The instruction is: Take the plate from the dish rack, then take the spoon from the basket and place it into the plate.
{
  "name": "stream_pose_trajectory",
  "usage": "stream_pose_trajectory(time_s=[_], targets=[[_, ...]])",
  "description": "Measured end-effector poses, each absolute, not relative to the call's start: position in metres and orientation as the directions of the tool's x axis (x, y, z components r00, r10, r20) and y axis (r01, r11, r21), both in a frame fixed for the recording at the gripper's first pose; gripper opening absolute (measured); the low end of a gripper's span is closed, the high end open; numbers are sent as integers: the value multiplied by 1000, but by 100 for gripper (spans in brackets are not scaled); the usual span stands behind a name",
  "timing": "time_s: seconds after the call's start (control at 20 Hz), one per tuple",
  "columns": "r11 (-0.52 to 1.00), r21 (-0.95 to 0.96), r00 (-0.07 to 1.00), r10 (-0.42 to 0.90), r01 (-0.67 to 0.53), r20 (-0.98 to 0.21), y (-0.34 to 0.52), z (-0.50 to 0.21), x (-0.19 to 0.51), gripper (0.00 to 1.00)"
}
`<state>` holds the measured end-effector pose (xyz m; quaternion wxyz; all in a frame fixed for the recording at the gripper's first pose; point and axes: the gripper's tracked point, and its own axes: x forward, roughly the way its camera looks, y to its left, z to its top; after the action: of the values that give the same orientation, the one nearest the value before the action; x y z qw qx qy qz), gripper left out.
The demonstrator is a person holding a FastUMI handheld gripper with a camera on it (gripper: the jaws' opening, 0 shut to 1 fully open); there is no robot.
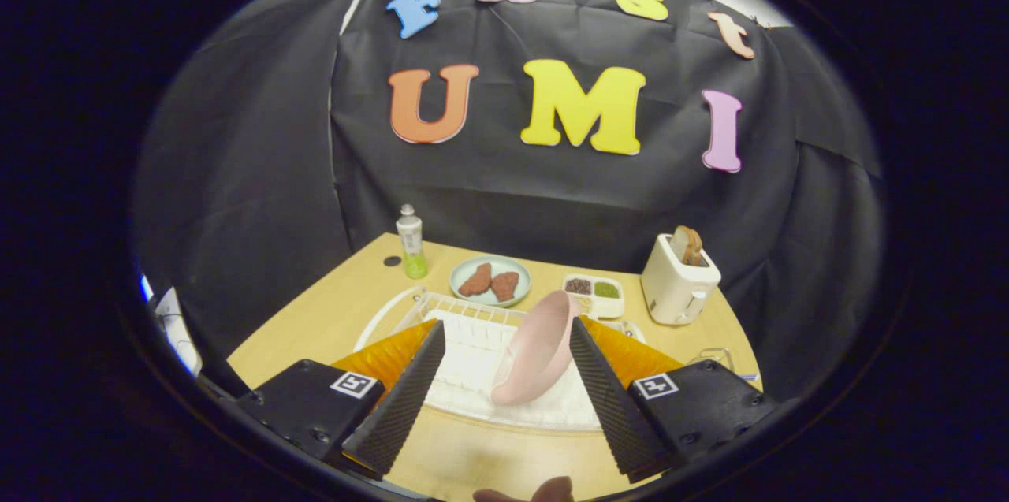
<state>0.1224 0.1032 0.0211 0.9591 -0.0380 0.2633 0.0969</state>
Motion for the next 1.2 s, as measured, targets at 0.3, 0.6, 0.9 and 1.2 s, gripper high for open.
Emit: stream_pose_trajectory(time_s=[0.3, 0.6, 0.9, 1.2], targets=[[991, 45, 716, 124, -129, -687, 86, -37, 180, 100], [983, 172, 581, 172, -55, -795, 93, -92, 205, 95], [977, 212, 498, 195, -23, -845, 103, -120, 210, 77], [984, 172, 465, 129, 51, -876, 97, -126, 208, 44]])
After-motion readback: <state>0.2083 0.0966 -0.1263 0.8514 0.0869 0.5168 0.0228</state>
